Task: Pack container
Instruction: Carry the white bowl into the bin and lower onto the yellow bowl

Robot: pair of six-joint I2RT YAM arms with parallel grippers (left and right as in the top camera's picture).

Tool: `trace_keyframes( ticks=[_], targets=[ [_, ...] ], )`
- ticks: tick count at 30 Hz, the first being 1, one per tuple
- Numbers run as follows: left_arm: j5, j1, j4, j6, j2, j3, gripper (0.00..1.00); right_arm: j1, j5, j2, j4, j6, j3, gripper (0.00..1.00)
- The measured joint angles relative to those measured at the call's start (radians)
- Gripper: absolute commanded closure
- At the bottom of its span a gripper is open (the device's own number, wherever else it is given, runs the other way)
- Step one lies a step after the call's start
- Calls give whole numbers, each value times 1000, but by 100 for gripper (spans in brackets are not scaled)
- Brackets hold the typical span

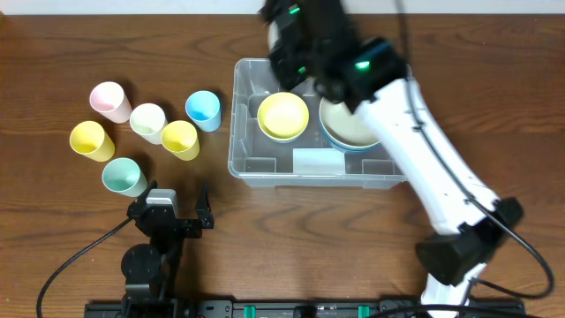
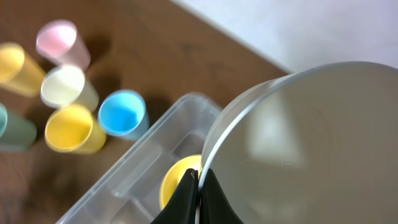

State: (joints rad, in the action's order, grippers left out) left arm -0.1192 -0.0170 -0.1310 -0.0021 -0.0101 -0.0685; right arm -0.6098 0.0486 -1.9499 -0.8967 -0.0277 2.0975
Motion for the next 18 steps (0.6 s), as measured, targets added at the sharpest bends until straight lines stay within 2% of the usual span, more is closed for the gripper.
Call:
trace_keyframes(
  ticks=[8,18],
  targets=[
    [0,0,0,0,0,0,2,-51,-23,-156,-83,-10,0,99],
    [0,0,0,0,0,0,2,-78,-23,-200,-144,3,-8,99]
  ],
)
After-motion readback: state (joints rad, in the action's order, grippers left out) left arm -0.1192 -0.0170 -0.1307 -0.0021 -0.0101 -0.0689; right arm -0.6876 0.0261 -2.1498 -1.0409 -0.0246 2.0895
